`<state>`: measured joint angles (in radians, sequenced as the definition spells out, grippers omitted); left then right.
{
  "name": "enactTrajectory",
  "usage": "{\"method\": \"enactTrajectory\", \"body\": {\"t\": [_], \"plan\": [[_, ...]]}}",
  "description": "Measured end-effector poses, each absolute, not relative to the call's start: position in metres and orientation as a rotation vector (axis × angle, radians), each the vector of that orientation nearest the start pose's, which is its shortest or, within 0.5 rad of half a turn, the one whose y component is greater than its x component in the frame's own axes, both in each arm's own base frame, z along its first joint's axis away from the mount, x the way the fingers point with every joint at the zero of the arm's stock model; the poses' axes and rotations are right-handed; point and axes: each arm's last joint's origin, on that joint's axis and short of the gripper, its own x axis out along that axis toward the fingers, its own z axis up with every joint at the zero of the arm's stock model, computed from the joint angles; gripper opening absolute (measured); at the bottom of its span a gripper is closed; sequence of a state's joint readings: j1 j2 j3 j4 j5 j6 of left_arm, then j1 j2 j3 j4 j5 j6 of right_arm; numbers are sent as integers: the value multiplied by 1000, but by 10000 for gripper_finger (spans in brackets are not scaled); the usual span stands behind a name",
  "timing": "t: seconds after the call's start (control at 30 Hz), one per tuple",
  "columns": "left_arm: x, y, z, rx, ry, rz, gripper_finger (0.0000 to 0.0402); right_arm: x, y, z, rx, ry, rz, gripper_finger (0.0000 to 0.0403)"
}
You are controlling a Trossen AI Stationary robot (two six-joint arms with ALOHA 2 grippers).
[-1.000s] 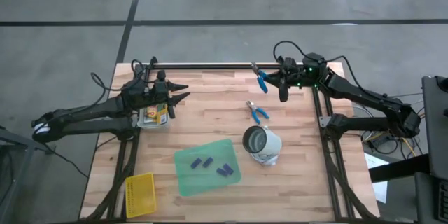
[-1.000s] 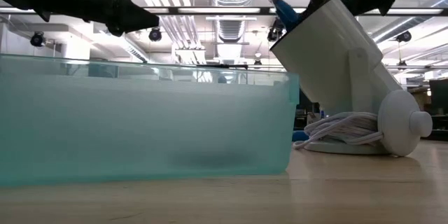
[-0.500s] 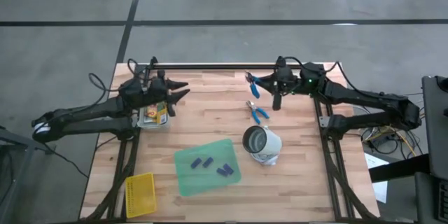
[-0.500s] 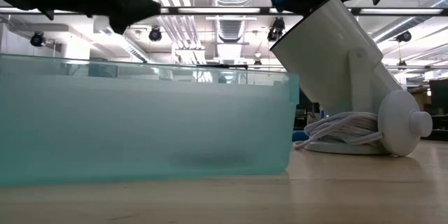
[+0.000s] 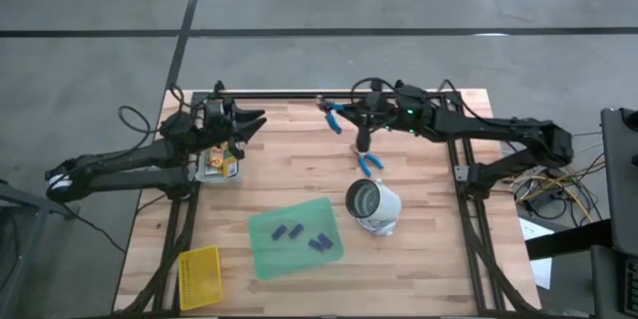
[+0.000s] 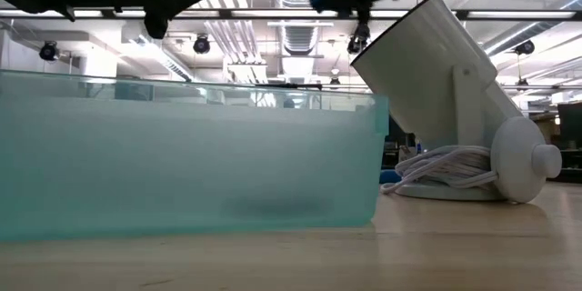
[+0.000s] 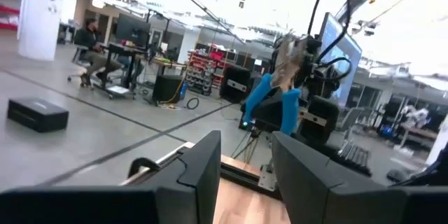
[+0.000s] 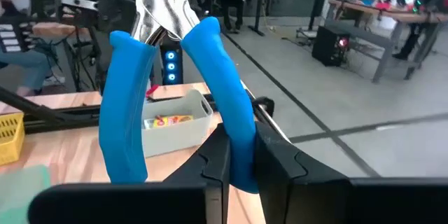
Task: Pick & Place School Supplies
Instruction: Put the blue hole puncher into the yellow bin
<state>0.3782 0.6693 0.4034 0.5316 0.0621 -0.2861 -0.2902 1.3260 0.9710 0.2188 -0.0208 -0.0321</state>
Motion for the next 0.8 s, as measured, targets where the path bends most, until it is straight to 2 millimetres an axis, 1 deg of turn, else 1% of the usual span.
{"method": "enactTrajectory", "body": {"t": [0.17, 0.3, 0.43, 0.53, 0.67, 0.8], "plan": [[148, 57, 287, -347, -328, 254, 133, 328, -91, 333, -44, 119, -249, 39], [152, 58, 283, -356, -303, 245, 133, 357, -99, 343, -42, 95, -248, 39], [159, 58, 280, -220, -263, 197, 133, 385, -107, 347, -45, 78, -248, 40], [163, 58, 281, -110, -276, 184, 133, 402, -112, 346, -49, 106, -247, 40], [165, 58, 285, 3, -314, 194, 133, 415, -116, 338, -66, 217, -239, 40], [168, 59, 282, 35, -294, 201, 133, 424, -117, 334, -67, 235, -236, 40]]}}
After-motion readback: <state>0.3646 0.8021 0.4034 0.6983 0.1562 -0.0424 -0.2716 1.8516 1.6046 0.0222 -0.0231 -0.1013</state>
